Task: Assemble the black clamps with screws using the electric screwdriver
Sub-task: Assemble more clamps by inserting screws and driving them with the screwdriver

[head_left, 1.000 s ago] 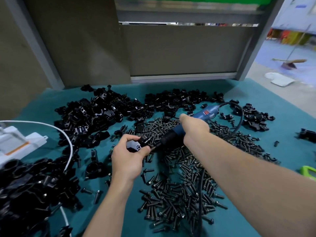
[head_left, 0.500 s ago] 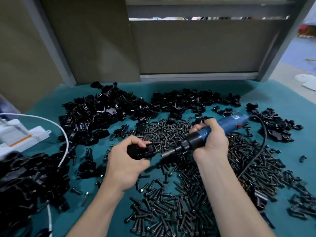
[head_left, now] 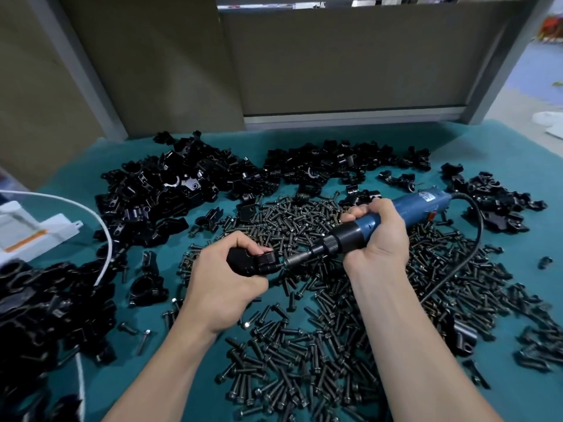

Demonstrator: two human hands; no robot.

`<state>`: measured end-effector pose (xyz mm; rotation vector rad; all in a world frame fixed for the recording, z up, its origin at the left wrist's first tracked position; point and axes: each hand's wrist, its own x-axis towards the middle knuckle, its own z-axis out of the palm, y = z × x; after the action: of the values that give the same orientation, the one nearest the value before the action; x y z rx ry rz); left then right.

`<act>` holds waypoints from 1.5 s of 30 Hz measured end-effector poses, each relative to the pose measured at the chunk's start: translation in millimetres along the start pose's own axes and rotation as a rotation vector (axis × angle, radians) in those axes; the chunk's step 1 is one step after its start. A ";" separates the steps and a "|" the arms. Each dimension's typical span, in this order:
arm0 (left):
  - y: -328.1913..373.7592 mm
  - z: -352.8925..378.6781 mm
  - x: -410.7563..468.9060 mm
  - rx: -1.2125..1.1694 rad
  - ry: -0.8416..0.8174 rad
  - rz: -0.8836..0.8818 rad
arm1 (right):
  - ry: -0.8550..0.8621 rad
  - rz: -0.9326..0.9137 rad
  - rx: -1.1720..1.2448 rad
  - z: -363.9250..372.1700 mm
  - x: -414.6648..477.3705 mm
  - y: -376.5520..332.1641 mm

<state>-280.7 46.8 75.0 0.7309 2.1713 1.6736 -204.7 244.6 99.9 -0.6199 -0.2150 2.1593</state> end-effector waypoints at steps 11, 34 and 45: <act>0.2 0.7 -7.2 0.177 0.125 -0.014 | -0.067 0.000 0.004 -2.4 -1.0 0.7; 4.4 -0.8 -8.1 0.143 -0.061 -0.139 | -0.090 0.051 0.096 -6.6 -0.3 -0.2; -0.2 -2.0 -6.3 0.167 -0.060 -0.144 | -0.105 0.046 0.080 -6.7 -1.4 1.1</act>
<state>-276.6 41.7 75.0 0.6414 2.2825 1.3959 -201.5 242.4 94.2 -0.4706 -0.1709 2.2358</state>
